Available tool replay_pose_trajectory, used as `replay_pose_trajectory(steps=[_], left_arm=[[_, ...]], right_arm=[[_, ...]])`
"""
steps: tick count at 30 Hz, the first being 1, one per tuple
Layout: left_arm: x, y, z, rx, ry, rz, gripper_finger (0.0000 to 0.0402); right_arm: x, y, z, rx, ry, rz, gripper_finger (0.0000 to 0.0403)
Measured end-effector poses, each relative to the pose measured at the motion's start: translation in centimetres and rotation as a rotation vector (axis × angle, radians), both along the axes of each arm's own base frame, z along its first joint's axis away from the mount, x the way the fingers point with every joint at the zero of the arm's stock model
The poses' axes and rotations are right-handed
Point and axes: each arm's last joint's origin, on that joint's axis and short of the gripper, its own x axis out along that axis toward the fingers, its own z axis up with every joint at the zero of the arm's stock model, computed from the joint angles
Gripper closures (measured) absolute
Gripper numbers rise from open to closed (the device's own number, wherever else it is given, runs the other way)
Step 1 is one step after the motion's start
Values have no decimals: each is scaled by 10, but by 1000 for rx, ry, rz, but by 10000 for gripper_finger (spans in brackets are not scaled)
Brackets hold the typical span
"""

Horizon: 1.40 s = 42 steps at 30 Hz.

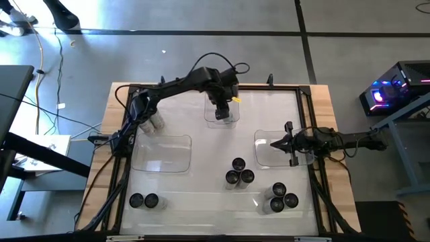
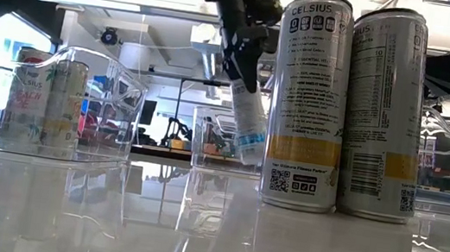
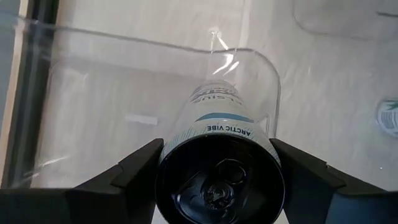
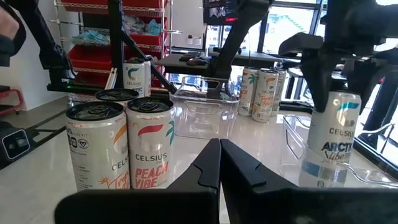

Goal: Sort soda cans
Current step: Put the top left white-blue soda can into the top middle transparent bin

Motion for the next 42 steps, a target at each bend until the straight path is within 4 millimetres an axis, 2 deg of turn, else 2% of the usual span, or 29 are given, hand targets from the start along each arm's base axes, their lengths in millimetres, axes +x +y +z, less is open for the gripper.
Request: replay_pose_trajectory(steps=[7,13,16,37,42], left_arm=[[4,0,-6,7,-2,-10,156],[8,-2,-8,20,-10,-48,91],[10,-5,-7,27,-19,-65,78],[22,2,0,123,-158,-72,74],[18,3,15,204,-149,-74,74]], right_arm=[[0,0,0,0,0,0,402],[0,0,0,0,0,0,402],[0,0,0,0,0,0,402],[0,0,0,0,0,0,402],[0,0,0,0,0,0,402]])
